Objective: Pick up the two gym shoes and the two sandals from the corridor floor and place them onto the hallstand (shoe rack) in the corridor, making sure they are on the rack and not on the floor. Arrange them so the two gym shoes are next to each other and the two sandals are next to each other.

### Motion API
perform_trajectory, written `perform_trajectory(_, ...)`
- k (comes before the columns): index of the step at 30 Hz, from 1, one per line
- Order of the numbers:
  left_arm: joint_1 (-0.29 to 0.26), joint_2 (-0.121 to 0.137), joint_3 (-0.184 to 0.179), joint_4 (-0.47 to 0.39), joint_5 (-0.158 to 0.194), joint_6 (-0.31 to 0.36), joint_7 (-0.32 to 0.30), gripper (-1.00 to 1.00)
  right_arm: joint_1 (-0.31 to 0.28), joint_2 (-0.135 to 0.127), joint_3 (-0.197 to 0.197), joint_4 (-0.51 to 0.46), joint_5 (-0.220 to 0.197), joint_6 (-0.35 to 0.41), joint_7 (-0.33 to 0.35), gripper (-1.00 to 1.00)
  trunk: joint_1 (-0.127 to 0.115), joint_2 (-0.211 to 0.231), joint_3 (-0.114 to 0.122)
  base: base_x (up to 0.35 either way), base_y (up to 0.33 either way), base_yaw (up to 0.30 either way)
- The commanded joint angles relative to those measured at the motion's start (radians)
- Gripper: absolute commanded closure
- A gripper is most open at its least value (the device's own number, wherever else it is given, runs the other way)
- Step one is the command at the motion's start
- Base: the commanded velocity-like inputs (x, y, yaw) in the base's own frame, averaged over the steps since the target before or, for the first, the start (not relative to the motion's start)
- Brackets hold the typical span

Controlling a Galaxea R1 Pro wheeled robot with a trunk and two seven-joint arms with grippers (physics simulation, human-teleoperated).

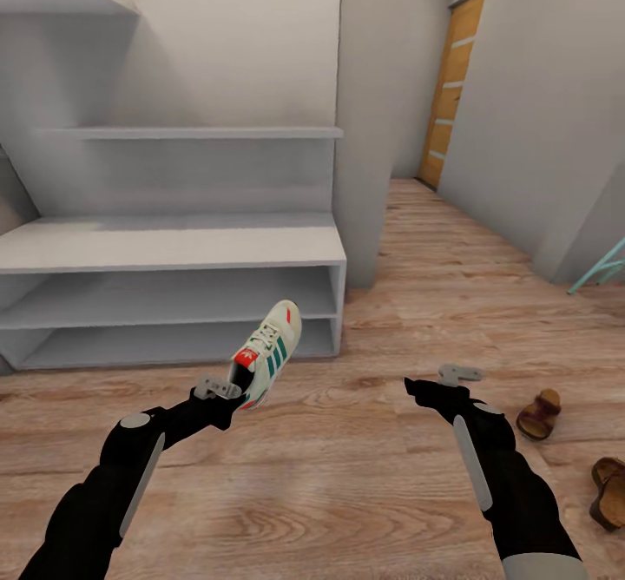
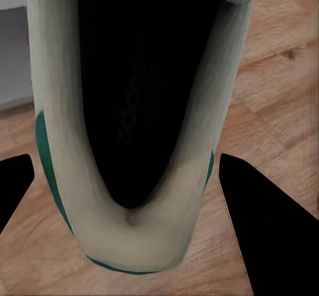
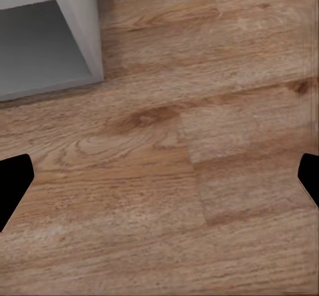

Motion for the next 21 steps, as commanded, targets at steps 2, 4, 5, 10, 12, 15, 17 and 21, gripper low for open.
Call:
perform_trajectory(2,0.0,0.0,0.0,-0.002,-0.009,0.002,-0.007,1.0,-0.001,0.0,-0.001,-0.001,-0.008,0.005,-0.001,-1.0,0.0,0.0,0.001,0.0,0.0,-0.247)
perform_trajectory(4,0.0,0.0,0.0,-0.002,-0.009,0.002,-0.007,1.0,-0.001,0.0,-0.001,-0.001,-0.008,0.005,-0.001,-1.0,0.0,0.0,0.003,0.0,0.0,-0.247)
perform_trajectory(5,0.0,0.0,0.0,-0.002,-0.009,0.002,-0.007,1.0,-0.001,0.0,-0.001,-0.001,-0.008,0.005,-0.001,-1.0,0.0,0.0,0.004,0.0,0.0,-0.247)
perform_trajectory(10,0.0,0.0,0.0,-0.002,-0.008,0.002,-0.008,1.0,-0.001,0.0,-0.001,-0.001,-0.008,0.004,-0.001,-1.0,0.0,0.0,0.009,0.0,0.0,-0.247)
perform_trajectory(12,0.0,0.0,0.0,-0.002,-0.008,0.002,-0.008,1.0,-0.001,0.0,-0.001,-0.001,-0.008,0.005,-0.001,-1.0,0.0,0.0,0.011,0.0,0.0,-0.247)
perform_trajectory(15,0.0,0.0,0.0,-0.002,-0.008,0.002,-0.008,1.0,-0.001,0.0,-0.001,-0.001,-0.008,0.004,-0.001,-1.0,0.0,0.0,0.014,0.0,0.0,-0.247)
perform_trajectory(17,0.0,-0.001,-0.001,-0.001,-0.006,0.002,-0.008,1.0,-0.001,0.0,-0.001,-0.001,-0.008,0.005,-0.001,-1.0,0.0,0.0,0.016,0.0,0.0,-0.247)
perform_trajectory(21,0.0,-0.001,-0.001,0.001,0.001,0.002,-0.008,1.0,-0.001,0.0,-0.001,-0.001,-0.008,0.005,-0.001,-1.0,0.0,0.0,0.02,0.0,0.0,-0.247)
